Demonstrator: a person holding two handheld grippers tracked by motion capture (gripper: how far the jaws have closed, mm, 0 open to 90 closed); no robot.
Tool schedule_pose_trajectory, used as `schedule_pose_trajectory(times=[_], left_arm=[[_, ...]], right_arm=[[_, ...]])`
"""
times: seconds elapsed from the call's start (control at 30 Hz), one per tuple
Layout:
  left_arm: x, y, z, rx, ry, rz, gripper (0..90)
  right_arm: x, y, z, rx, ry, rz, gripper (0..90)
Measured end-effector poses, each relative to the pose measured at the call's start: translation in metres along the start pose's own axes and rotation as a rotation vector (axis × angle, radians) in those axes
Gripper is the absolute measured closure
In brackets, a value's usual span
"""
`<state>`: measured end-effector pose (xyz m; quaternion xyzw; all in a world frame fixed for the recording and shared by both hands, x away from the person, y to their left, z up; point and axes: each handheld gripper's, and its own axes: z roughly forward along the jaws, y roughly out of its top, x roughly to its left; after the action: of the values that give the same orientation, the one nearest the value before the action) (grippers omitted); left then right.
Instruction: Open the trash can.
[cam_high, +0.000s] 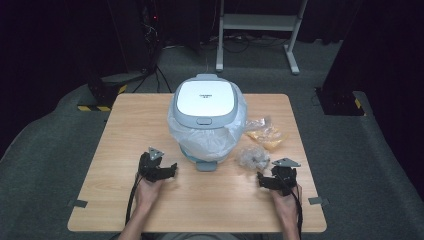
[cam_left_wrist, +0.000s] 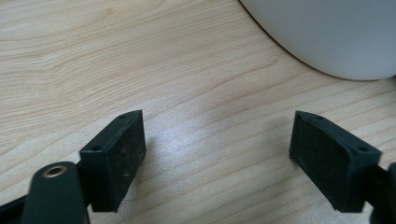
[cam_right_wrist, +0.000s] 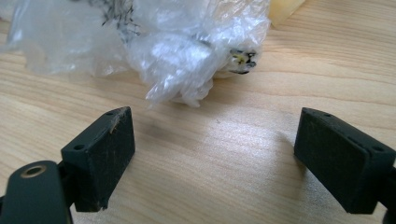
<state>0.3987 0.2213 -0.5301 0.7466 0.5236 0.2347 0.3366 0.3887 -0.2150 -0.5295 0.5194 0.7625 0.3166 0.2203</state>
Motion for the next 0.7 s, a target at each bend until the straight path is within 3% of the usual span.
schedule_pose_trajectory(times=[0.17,0.3,0.7], left_arm=[[0.0011,-0.0002,-0.0003,-0.002,-0.014,-0.010,18.8],[-0.0007,0.0001,0.0002,0.005,0.002,0.010,17.9],[-0.0021,-0.0005,-0.0020,0.023,0.013,-0.006,14.8]], right_arm=[[0.0005,0.0002,0.0001,-0.002,-0.008,-0.001,12.8],[0.0004,0.0001,0.0000,-0.001,-0.008,-0.003,12.8],[0.0001,0.0001,0.0001,-0.004,-0.008,-0.009,13.1]])
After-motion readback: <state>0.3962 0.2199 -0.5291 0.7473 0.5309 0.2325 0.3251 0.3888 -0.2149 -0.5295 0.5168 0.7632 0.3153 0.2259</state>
